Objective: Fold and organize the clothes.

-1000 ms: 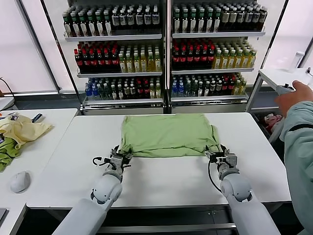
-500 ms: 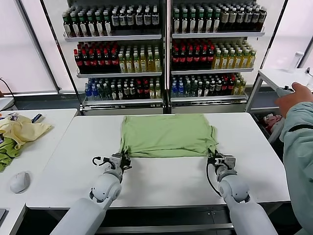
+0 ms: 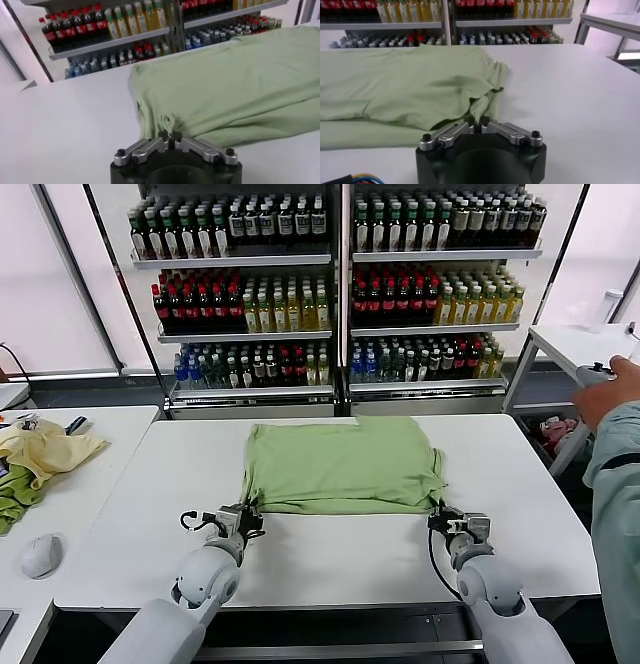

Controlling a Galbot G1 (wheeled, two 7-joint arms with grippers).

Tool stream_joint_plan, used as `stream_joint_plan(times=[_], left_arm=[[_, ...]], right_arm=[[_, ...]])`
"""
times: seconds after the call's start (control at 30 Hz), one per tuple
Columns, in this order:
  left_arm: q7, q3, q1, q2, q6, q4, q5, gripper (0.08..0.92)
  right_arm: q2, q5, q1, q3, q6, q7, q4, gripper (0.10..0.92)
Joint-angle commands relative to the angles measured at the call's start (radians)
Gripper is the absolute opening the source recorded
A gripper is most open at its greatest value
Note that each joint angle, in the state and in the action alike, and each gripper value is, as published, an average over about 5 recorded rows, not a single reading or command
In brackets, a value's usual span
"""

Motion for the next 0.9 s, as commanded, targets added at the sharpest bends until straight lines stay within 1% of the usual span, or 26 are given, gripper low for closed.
stream_joint_plan(times=[0.03,0.27,0.5,0.77,0.9], left_arm=[[-0.007,-0.033,0.186,0.054,0.002,-0.219,0.014,0.103],[-0.013,-0.065,0.377,0.088,0.002,-0.367,0.062,0.103],[-0.020,-0.082,0.542,0.090,0.002,-0.487,0.107,0.103],[-0.021,-0.098,0.642,0.106,0.002,-0.593,0.145,0.103],[-0.021,-0.102,0.643,0.117,0.002,-0.605,0.146,0.103]], right_arm=[[-0.054,-0.002,-0.167,0.067,0.000,-0.011,0.175,0.143],[-0.068,-0.061,-0.335,0.132,0.001,-0.021,0.322,0.143],[-0.073,-0.128,-0.460,0.173,-0.005,-0.041,0.415,0.143],[-0.098,-0.166,-0.560,0.227,-0.005,-0.090,0.476,0.143],[-0.099,-0.220,-0.557,0.232,-0.006,-0.109,0.467,0.143]])
